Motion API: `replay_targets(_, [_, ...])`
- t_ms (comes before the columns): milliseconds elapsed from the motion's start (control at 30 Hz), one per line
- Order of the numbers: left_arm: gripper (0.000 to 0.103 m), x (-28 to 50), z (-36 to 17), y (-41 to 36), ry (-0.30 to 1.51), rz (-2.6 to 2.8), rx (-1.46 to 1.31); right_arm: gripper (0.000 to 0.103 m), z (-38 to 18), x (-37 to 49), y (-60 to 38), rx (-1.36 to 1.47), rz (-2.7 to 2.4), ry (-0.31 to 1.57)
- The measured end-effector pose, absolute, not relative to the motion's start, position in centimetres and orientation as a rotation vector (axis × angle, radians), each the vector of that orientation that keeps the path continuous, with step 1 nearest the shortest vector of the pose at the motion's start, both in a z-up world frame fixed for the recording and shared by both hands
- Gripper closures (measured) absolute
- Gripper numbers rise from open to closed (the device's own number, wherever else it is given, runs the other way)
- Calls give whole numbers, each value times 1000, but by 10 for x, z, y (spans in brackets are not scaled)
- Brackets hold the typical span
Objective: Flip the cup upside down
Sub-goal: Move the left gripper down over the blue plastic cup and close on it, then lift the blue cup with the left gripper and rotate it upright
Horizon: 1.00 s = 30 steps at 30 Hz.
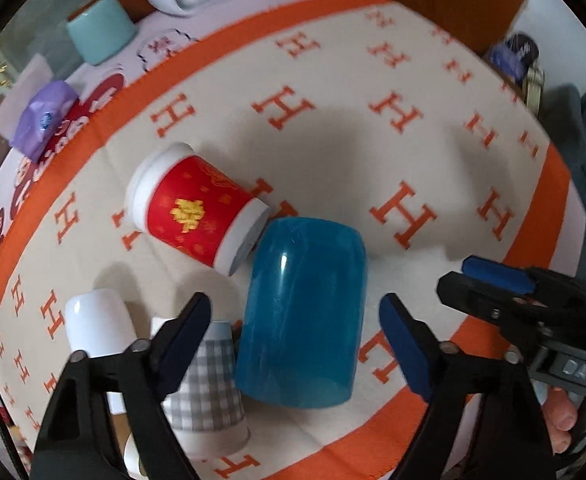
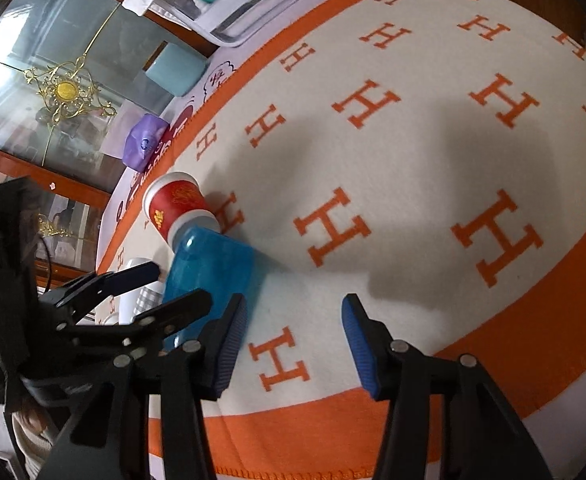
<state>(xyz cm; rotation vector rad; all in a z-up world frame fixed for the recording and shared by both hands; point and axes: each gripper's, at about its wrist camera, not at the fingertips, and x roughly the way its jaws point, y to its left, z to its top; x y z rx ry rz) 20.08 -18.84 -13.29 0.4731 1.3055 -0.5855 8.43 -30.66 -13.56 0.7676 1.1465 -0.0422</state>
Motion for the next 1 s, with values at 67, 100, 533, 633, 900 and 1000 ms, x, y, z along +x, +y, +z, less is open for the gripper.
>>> replay_targets(67, [26,205,-144,-194,1335,-580,499,53,-137,84,-308,770,-39,1150])
replay_targets(100, [26,206,-149,-197,1349,-585,501,53,-138,83,-308,770,-39,1152])
replay_targets(533, [34,201,-159,-202,1363,-549,457,53,-132,74,-315,784,-38,1133])
replay_targets(633, [34,192,-152,-196,1365,-541,415,53,-125,70,-313,776,-32,1121])
replay_targets(900, [34,149,-111,-166,1304,-479,356,53,-107,60,-296,729,7,1109])
replay_targets(1000, [34,129,-97,-146,1281,-444,318,53,-104,57,-281,695,41,1123])
